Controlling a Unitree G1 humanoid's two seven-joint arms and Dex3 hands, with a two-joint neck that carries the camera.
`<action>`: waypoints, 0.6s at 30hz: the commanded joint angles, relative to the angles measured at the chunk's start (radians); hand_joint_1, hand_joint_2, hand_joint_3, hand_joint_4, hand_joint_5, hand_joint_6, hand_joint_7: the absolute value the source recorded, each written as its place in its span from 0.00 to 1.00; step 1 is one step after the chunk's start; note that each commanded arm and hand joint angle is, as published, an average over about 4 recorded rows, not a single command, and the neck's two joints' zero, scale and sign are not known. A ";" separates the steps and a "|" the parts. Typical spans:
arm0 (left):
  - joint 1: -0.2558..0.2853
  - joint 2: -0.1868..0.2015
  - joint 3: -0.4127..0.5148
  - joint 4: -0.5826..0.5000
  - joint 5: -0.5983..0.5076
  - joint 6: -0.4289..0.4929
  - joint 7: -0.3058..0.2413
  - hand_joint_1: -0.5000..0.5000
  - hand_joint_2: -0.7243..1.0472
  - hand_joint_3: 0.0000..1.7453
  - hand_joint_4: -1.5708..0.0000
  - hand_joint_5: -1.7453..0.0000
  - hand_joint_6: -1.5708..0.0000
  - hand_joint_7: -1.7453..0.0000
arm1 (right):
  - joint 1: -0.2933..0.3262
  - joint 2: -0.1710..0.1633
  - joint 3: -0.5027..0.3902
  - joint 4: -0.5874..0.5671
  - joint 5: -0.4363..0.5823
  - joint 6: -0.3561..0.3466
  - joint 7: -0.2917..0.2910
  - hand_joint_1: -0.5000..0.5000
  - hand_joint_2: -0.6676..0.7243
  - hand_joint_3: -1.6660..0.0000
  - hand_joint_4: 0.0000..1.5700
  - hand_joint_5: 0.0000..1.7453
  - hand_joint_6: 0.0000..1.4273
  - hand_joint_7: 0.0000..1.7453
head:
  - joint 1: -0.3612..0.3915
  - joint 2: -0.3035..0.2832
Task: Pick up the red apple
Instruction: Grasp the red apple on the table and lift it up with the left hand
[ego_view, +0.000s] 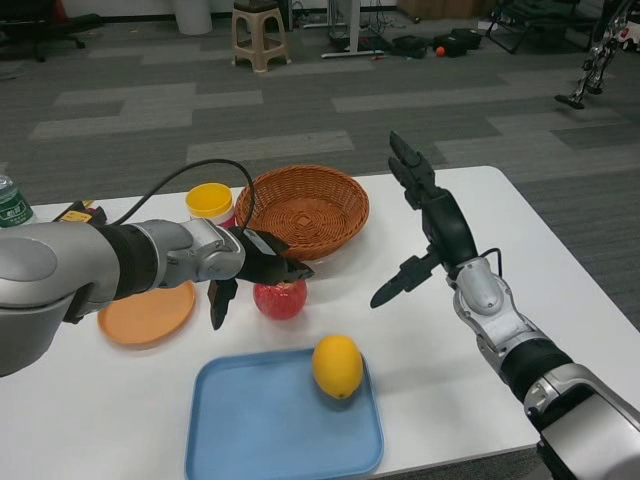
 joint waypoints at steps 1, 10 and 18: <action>-0.002 -0.003 -0.014 0.009 -0.020 -0.003 0.010 0.00 0.55 0.03 1.00 1.00 1.00 1.00 | -0.010 -0.003 0.004 0.006 0.009 -0.009 -0.006 0.00 0.66 0.95 0.00 0.00 0.00 0.04 | 0.000 -0.011; -0.010 -0.010 -0.055 0.009 -0.060 -0.031 0.020 0.00 0.60 0.04 1.00 1.00 0.98 1.00 | -0.011 -0.010 0.015 0.009 0.012 -0.009 -0.015 0.00 0.64 0.95 0.00 0.00 0.00 0.04 | -0.001 -0.024; -0.015 -0.021 -0.078 0.009 -0.086 -0.077 0.028 0.00 0.61 0.05 1.00 1.00 0.93 1.00 | -0.014 -0.019 0.026 0.011 0.016 -0.009 -0.022 0.00 0.64 0.95 0.00 0.00 0.00 0.04 | -0.009 -0.021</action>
